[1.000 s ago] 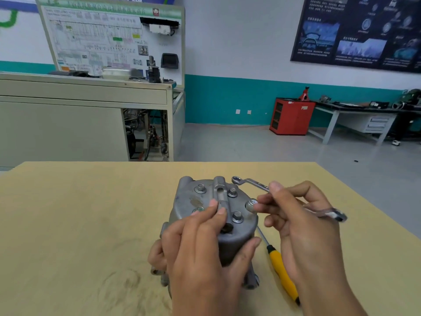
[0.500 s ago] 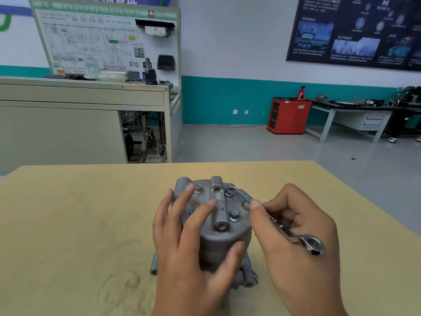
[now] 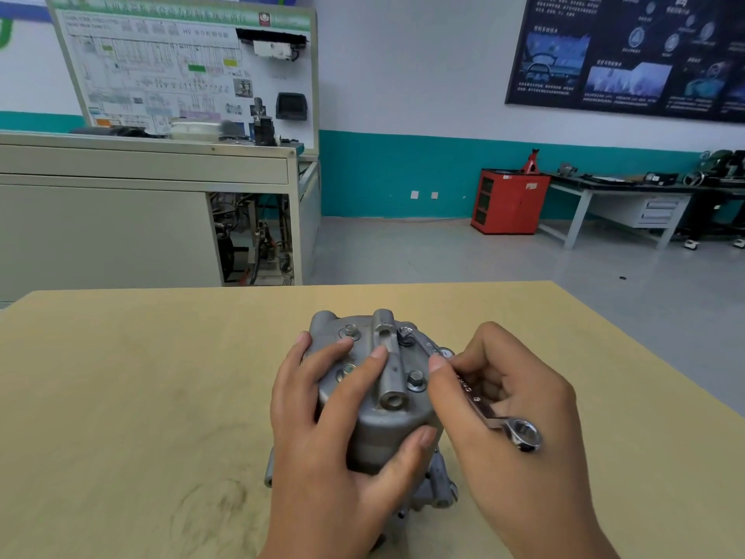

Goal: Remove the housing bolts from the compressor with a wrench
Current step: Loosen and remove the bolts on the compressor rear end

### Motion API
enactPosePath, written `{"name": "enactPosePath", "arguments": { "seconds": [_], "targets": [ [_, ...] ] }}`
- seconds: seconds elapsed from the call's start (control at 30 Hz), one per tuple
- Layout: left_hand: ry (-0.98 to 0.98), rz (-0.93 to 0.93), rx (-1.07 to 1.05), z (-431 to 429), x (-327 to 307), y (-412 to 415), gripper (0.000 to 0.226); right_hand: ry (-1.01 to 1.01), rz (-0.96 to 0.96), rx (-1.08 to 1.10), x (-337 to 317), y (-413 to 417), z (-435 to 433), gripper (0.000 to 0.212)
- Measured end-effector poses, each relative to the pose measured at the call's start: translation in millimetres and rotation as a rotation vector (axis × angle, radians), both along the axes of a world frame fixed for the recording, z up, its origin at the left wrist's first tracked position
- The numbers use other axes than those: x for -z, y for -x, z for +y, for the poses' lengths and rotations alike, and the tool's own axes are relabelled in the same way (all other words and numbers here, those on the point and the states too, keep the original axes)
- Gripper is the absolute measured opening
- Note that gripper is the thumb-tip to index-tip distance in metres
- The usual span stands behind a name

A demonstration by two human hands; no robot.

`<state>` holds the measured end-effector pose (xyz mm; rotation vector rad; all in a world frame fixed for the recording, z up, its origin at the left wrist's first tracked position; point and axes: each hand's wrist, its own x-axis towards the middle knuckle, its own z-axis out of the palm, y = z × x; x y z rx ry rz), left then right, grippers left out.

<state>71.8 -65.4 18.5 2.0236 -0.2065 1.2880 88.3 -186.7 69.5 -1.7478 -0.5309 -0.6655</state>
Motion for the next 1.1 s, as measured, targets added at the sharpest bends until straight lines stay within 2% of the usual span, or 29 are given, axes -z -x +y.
{"name": "enactPosePath", "arguments": {
  "seconds": [0.1,0.17,0.27,0.37,0.43,0.6,0.7,0.87,0.93,1.0,1.1],
  "targets": [
    [0.000,-0.004,-0.001,1,-1,0,0.056,0.020,0.023,-0.027,-1,0,-2,0.022],
    [0.008,-0.008,0.002,1,-1,0,0.056,-0.037,0.089,-0.055,-2,-1,-5,0.019],
    [0.014,-0.022,0.012,2,-1,0,0.056,-0.246,0.305,-0.167,-5,-14,-22,0.023],
    [0.012,-0.035,0.010,2,-1,-2,0.055,-0.369,0.586,-0.369,-8,-40,-44,0.010],
    [0.009,-0.046,0.005,3,0,-3,0.055,-0.433,0.734,-0.460,-7,-61,-49,0.009],
    [0.000,-0.079,-0.006,5,2,-7,0.053,-0.493,0.925,-0.504,-9,-105,-31,0.011],
    [-0.003,-0.095,-0.019,5,2,-8,0.052,-0.363,0.936,-0.483,-16,-125,-3,0.015],
    [-0.005,-0.094,-0.035,3,0,-8,0.052,0.155,0.731,-0.457,-35,-139,42,0.016],
    [-0.008,-0.099,-0.041,3,0,-7,0.051,0.253,0.693,-0.499,-40,-142,47,0.009],
    [-0.021,-0.102,-0.048,3,-1,-7,0.052,0.182,0.681,-0.540,-40,-145,45,0.018],
    [-0.024,-0.094,-0.057,3,-1,-7,0.052,-0.095,0.709,-0.515,-29,-145,38,0.025]
  ]
}}
